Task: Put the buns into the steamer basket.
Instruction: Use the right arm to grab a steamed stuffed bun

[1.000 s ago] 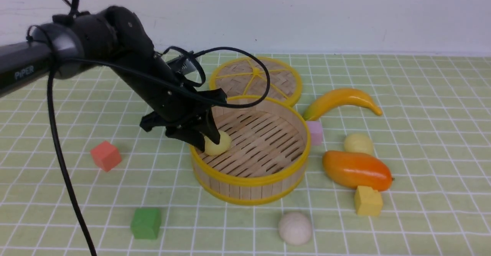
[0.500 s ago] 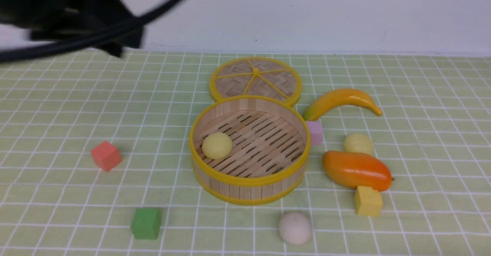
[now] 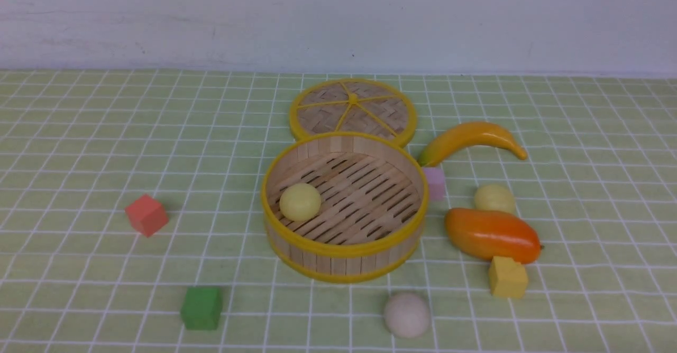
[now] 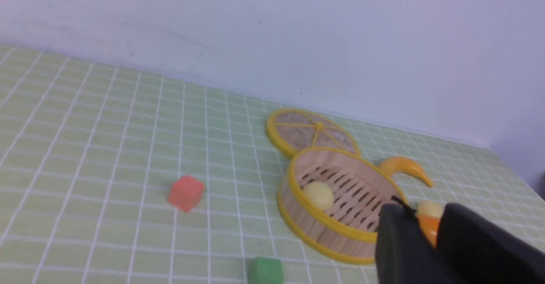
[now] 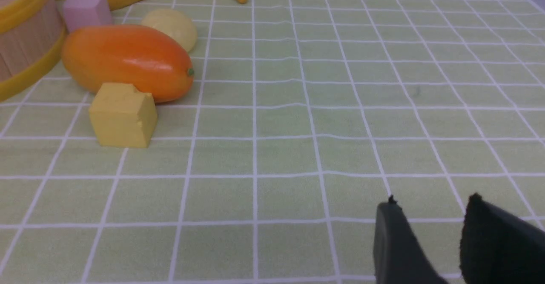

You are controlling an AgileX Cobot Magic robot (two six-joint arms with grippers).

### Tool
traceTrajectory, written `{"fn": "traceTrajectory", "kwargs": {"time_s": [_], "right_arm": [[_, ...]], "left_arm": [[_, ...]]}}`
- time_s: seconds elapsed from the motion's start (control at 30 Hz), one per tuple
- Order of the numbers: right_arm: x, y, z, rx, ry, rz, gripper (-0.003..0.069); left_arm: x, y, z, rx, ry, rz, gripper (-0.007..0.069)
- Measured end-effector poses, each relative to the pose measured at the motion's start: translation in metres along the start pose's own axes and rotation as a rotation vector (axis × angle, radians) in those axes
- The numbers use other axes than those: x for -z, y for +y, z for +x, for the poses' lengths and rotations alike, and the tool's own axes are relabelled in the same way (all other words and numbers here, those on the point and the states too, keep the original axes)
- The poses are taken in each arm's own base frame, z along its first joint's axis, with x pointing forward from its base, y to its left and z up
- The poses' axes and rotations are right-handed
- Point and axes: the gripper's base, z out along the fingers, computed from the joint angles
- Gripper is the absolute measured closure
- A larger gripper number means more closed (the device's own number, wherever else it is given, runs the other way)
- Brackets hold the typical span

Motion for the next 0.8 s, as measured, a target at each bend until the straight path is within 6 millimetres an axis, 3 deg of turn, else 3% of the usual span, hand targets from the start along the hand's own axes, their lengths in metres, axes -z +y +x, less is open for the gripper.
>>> {"fn": "traceTrajectory", "kwargs": {"time_s": [0.1,0.8], "right_arm": [[0.0,0.0,0.0,0.0,0.0,0.0,0.0419],[0.0,0.0,0.0,0.0,0.001,0.0,0.0419]], "left_arm": [[0.002,0.007,0.012,0.007,0.017,0.023,0.0637],[0.0,0.012,0.015,0.003,0.077,0.067,0.0638]]}}
